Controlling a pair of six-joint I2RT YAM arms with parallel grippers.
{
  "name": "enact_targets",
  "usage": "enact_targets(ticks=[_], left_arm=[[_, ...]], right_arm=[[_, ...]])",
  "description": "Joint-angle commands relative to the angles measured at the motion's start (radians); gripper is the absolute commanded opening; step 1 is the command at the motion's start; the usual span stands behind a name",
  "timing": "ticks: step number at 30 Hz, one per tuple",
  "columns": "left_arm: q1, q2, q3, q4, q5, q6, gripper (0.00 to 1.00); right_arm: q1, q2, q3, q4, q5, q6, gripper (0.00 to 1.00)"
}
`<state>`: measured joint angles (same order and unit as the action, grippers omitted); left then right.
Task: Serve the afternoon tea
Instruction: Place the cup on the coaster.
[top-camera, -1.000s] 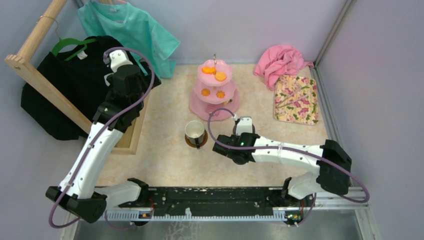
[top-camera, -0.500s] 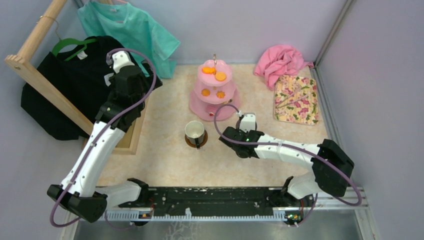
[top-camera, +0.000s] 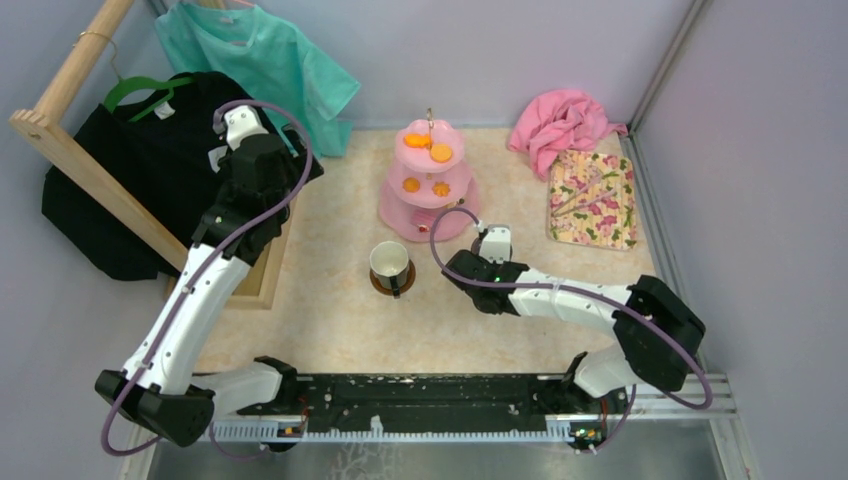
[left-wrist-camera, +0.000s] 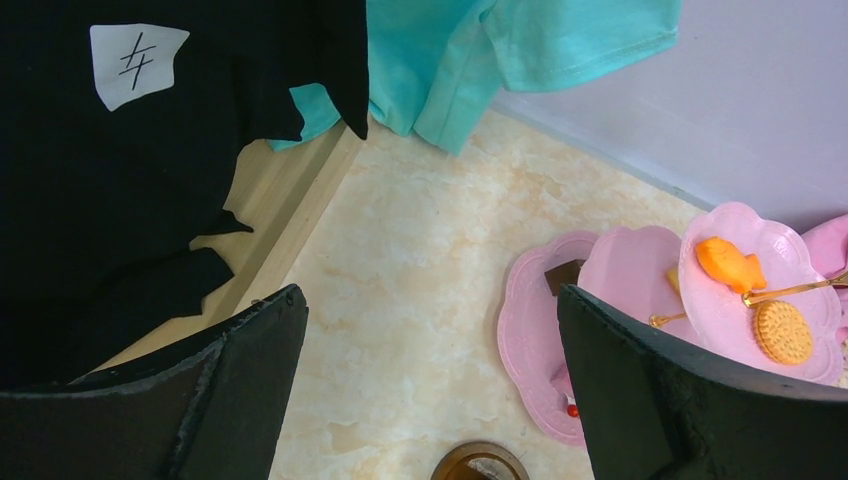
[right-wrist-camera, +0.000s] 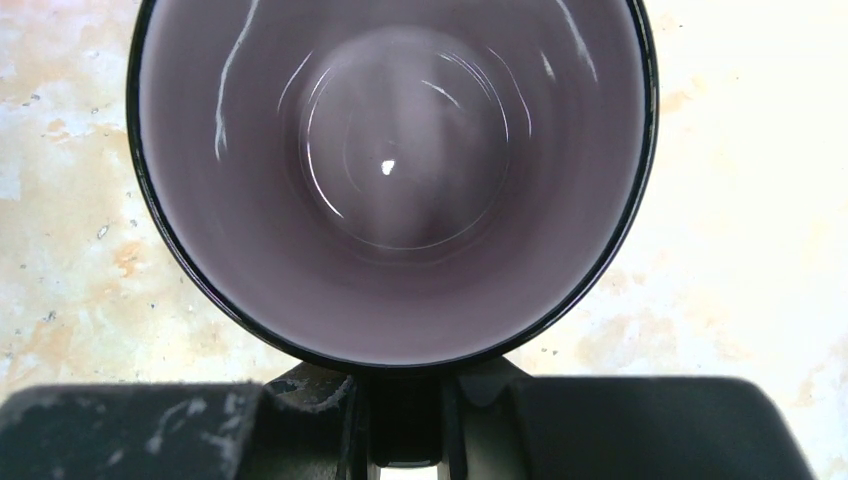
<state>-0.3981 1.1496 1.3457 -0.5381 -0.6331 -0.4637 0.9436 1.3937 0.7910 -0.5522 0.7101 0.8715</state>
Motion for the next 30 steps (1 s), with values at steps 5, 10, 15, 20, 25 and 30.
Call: enact_targets(ticks=[5, 10, 15, 20, 25, 30], left_arm=[[0.010, -0.022, -0.015, 0.012, -0.011, -0.011, 0.99], [0.014, -0.028, -0.024, 0.009, -0.014, -0.011, 0.99], [0.018, -0.034, -0.031, 0.008, -0.016, -0.008, 0.99], [0.021, -0.038, -0.038, 0.007, -0.017, -0.009, 0.99], [0.021, -0.039, -0.041, 0.007, -0.016, -0.013, 0.99], [0.022, -0.038, -0.042, 0.006, -0.013, -0.014, 0.99]], right_arm=[[-0.027, 0.015, -0.011, 0.110, 0.026, -0.020, 0.00], [-0.029, 0.028, -0.017, 0.131, 0.014, -0.027, 0.00], [-0.029, 0.039, -0.022, 0.139, 0.010, -0.024, 0.00], [-0.029, 0.041, -0.029, 0.132, 0.009, -0.011, 0.00], [-0.029, 0.044, -0.032, 0.117, 0.002, -0.001, 0.05], [-0.029, 0.039, -0.035, 0.111, -0.009, -0.001, 0.41]])
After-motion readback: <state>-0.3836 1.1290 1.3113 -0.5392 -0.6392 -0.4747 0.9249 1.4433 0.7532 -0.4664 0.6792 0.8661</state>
